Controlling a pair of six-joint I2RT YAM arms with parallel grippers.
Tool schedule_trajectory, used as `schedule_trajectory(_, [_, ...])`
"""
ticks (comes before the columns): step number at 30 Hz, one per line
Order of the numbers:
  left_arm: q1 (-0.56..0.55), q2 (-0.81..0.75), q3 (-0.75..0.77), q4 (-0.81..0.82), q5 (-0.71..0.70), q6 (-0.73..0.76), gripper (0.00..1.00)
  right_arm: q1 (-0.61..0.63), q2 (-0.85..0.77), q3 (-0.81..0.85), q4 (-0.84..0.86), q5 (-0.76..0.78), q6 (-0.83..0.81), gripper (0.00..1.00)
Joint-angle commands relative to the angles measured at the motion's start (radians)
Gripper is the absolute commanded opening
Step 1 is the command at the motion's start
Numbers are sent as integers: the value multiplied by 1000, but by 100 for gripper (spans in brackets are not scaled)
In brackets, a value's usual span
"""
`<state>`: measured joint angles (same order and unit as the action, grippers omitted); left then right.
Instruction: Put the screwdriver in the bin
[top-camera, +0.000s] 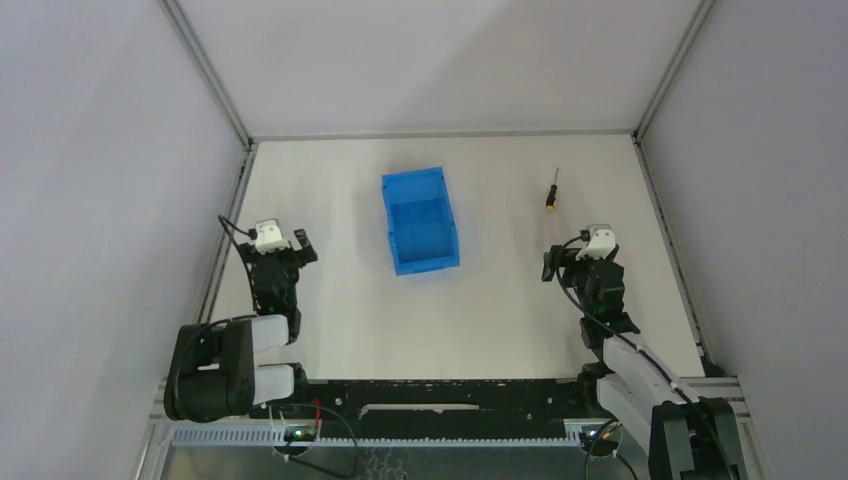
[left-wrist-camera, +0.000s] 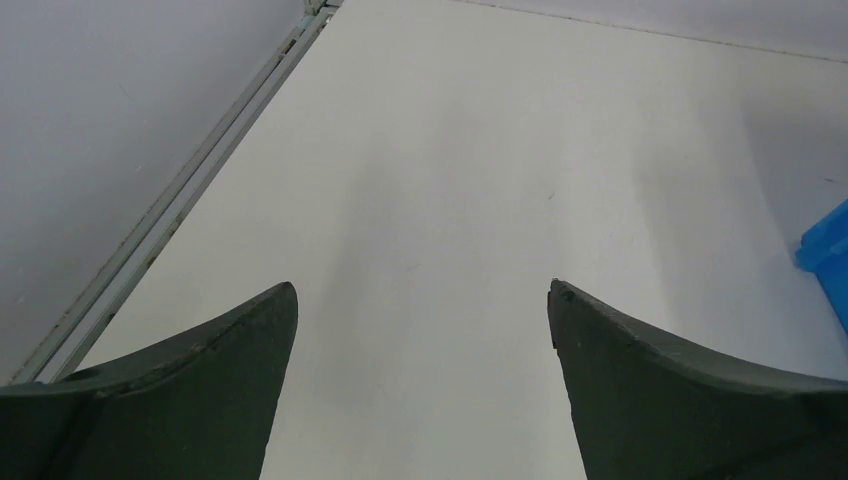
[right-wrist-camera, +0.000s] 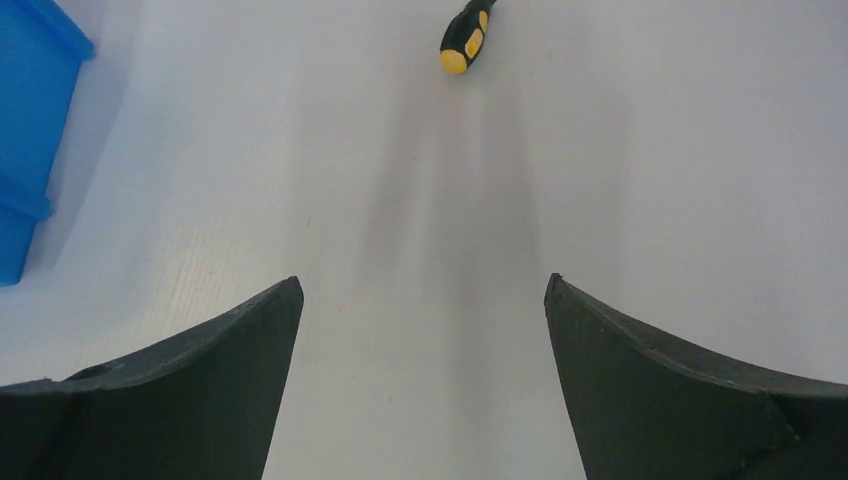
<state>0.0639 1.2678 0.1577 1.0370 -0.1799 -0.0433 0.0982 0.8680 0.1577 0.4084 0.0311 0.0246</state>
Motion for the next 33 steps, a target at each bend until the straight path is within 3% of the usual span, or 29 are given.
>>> schedule_trajectory(1, [-5,-7,32,29,-5,17,100,-4,-38,-3,70,2,9,100])
schedule_trajectory(5, [-5,-7,32,29,-4,18,100,-4,-48,-5,61,22,48,100])
schedule_trajectory(8, [-6,-7,33,29,-3,18,100,-5,14,86,-32,42,81,100])
schedule_trajectory(13, [-5,-7,33,29,-4,18,100,-5,272,583,-593,94,147,100])
schedule_trajectory(18, [-6,-7,33,29,-4,19,100,-5,574,967,-863,21,147,100])
schedule_trajectory(28, [-5,-7,31,29,-4,18,100,-34,1057,1472,-1127,113,162,100])
schedule_trajectory(33, [-5,-7,34,29,-4,19,100,-55,1220,1602,-1165,91,165,99])
